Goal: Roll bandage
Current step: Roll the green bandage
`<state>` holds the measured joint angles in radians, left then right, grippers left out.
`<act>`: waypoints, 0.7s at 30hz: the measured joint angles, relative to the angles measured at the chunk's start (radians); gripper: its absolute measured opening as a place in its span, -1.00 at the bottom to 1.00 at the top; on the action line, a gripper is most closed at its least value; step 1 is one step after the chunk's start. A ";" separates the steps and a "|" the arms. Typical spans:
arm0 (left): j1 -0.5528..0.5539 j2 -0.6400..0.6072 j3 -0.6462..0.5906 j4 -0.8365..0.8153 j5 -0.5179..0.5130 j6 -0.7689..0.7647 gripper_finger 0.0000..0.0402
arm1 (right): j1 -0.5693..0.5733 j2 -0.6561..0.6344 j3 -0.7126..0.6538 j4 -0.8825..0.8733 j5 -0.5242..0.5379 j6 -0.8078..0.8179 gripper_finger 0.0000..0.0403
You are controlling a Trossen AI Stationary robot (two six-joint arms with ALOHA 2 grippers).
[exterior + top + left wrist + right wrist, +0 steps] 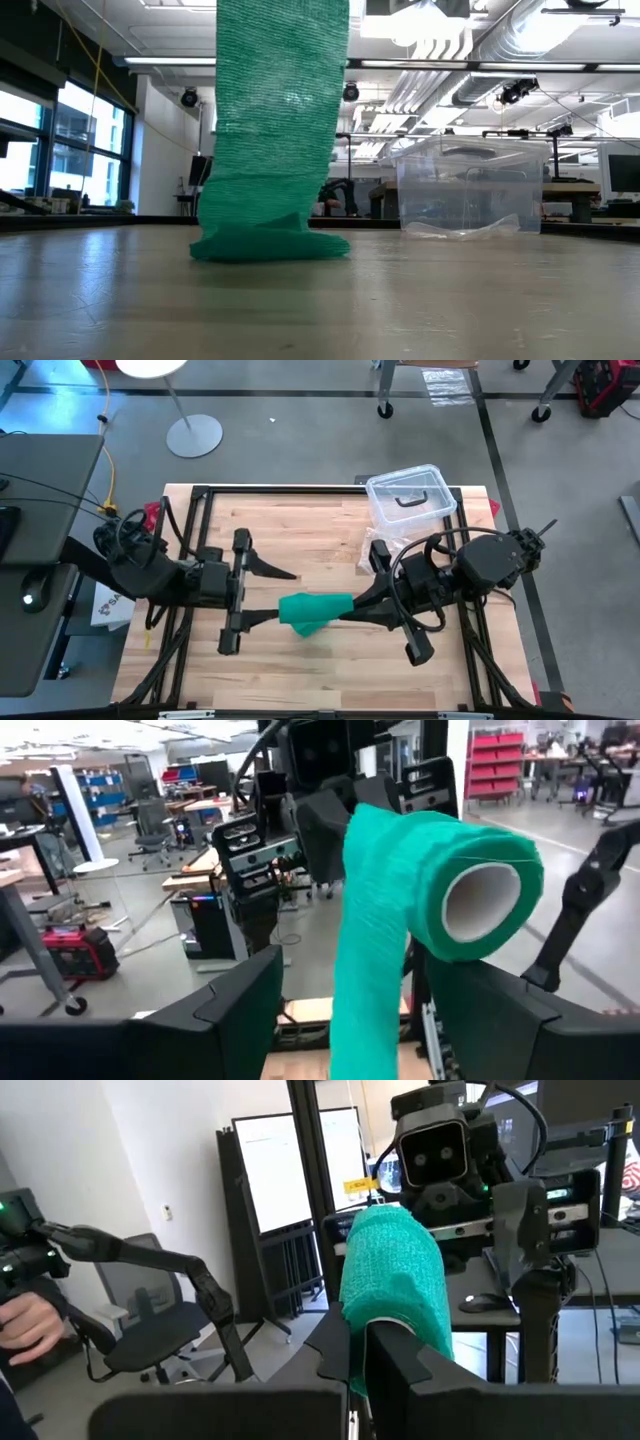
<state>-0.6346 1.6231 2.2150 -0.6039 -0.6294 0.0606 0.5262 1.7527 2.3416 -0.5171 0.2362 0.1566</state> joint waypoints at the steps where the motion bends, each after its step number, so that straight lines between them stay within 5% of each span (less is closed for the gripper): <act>1: 0.000 0.003 0.000 0.003 0.000 -0.005 0.15 | 0.000 0.000 0.000 -0.001 0.000 0.000 -0.99; 9: 0.005 0.044 0.000 0.080 -0.023 0.095 -0.20 | 0.000 0.000 0.000 -0.008 0.003 0.000 -0.99; 18: 0.005 0.050 0.000 0.124 -0.093 0.280 -0.91 | 0.008 -0.002 0.001 -0.007 0.009 0.000 -0.99; 21: 0.007 0.047 0.000 0.165 -0.127 0.323 -0.96 | 0.013 0.000 0.000 -0.018 -0.003 0.000 -0.99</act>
<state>-0.6281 1.6702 2.2154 -0.4389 -0.7564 0.3840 0.5396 1.7525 2.3421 -0.5350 0.2331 0.1570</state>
